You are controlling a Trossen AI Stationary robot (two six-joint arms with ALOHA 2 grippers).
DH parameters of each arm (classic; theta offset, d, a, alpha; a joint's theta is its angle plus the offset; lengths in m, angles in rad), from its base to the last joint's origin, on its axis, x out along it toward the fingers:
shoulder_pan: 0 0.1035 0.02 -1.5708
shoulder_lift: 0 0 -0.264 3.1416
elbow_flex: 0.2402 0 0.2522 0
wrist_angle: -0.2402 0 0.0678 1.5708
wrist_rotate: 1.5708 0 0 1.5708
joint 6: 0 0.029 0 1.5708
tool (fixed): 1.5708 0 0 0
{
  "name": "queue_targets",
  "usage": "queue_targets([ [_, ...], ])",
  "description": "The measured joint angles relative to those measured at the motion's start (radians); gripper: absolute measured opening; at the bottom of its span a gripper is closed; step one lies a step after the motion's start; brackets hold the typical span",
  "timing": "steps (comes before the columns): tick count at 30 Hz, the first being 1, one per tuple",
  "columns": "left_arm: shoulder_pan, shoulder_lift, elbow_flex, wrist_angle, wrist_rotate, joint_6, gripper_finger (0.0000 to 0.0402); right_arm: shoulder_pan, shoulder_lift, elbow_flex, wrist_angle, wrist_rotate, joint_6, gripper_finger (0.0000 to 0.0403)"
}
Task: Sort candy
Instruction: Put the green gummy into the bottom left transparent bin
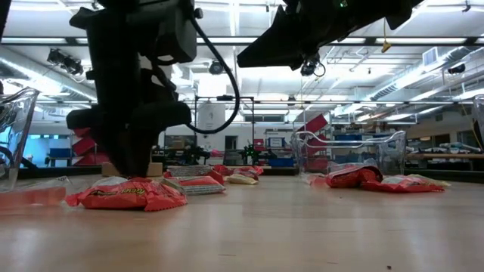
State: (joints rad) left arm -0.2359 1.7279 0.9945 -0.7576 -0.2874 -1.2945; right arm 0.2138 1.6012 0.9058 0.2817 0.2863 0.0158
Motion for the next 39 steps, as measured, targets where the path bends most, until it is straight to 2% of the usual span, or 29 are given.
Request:
queue_targets([
  [11,0.0,-0.001,-0.033,0.032,0.0,0.028,0.012,0.0,0.0,0.0,0.0,-0.001,0.0,0.0053],
  [23,0.0,-0.001,-0.033,0.065,0.0,0.114,0.0008,0.0,0.0,0.0,0.001,-0.001,0.0,0.005],
  [32,-0.009,0.0,-0.031,0.076,0.0,0.122,0.0001,0.0,0.0,0.0,0.001,-0.001,0.0,0.005],
  [39,-0.031,0.002,0.027,0.07,-0.011,0.187,0.0001,-0.002,0.0,0.0,0.0,-0.001,-0.009,0.005],
])
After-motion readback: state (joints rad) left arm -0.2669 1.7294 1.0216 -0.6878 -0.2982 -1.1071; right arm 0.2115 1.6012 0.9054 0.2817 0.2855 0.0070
